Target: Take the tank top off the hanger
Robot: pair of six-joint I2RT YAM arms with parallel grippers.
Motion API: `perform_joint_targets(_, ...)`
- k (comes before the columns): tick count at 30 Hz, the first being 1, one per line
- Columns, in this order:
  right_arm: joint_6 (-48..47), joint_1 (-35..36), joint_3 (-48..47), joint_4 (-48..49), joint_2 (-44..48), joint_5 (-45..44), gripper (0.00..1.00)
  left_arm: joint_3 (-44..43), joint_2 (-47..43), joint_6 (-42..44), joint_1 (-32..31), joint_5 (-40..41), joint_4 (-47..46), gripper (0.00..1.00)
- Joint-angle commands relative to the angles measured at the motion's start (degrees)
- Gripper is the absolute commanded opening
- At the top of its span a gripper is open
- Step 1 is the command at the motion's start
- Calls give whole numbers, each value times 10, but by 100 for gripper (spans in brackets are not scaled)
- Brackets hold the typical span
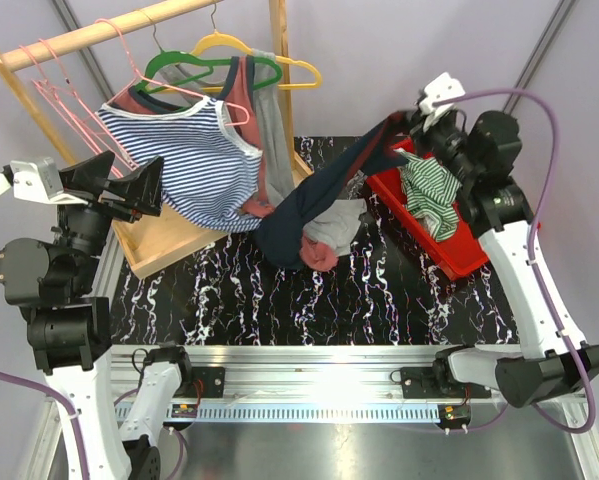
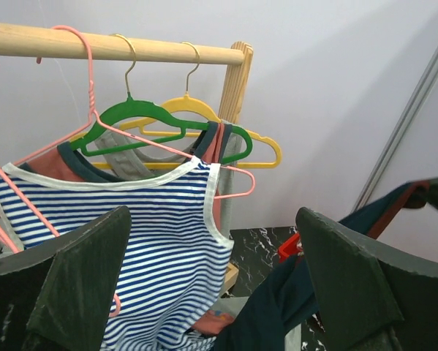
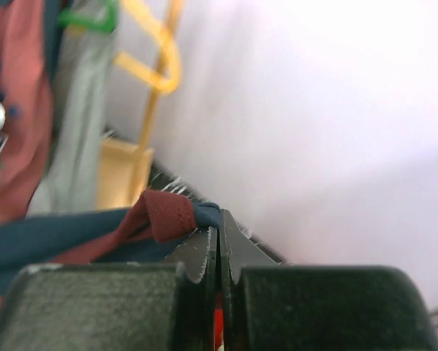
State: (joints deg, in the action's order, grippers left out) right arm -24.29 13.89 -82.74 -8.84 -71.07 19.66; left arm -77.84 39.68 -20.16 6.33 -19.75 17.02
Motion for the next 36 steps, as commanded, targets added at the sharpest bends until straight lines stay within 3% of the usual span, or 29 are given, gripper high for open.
perform_joint_targets(1,34,-19,-82,82,-16,-82,0,1,10,-4,2,-21,-44,99)
perform_joint_targets(22,18,-123,-352,103,-130,-133,0,-2,16,1,2,-26,-44,99)
perform_joint_targets(36,-18,-177,-618,61,-264,-150,0,-7,23,5,2,-26,-45,99)
